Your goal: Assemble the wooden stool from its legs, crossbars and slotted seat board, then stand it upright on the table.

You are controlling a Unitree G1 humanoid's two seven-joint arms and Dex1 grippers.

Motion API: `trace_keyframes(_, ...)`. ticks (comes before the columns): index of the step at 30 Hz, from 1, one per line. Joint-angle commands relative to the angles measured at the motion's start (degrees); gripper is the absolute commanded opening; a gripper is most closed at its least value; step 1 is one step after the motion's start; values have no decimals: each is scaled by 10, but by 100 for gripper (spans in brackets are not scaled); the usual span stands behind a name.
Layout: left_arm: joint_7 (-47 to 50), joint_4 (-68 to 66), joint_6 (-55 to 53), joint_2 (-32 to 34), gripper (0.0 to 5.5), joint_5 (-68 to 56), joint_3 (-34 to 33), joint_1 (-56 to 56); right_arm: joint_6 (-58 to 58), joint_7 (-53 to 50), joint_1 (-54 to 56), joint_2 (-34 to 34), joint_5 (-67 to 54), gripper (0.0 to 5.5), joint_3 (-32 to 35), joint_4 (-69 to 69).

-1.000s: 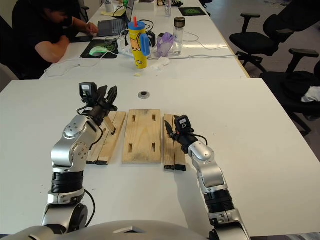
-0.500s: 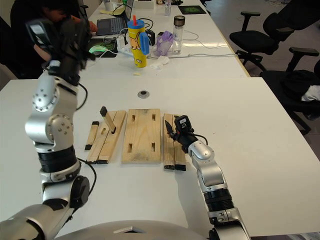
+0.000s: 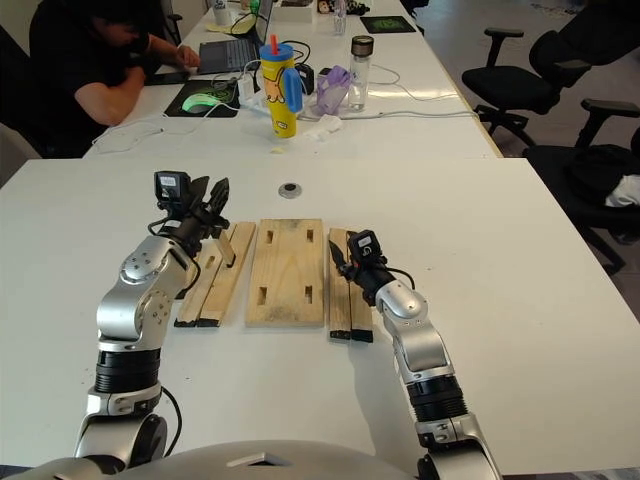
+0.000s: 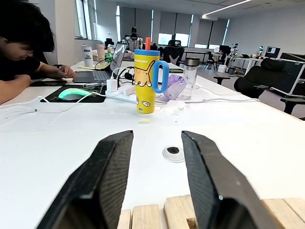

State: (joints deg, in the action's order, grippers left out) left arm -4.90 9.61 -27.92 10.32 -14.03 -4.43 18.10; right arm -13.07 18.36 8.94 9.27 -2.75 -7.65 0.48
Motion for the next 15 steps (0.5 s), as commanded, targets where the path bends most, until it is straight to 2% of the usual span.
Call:
trace_keyframes(1,25,-2,20,-2,187,10,-32,10,-3,3,6,1,3,225,-3,4)
trace_keyframes(4,32,55,63,-2,187,11,-47,26,-1,3,4,0,3,225,-2,5)
trace_keyframes(8,30,145,63,0,187,13,-37,6,1,2,-3,0,3,225,-3,0)
trace_keyframes(15,-8,256,6,28,187,3,-27,-128,-2,0,-19,2,4,225,-4,-15)
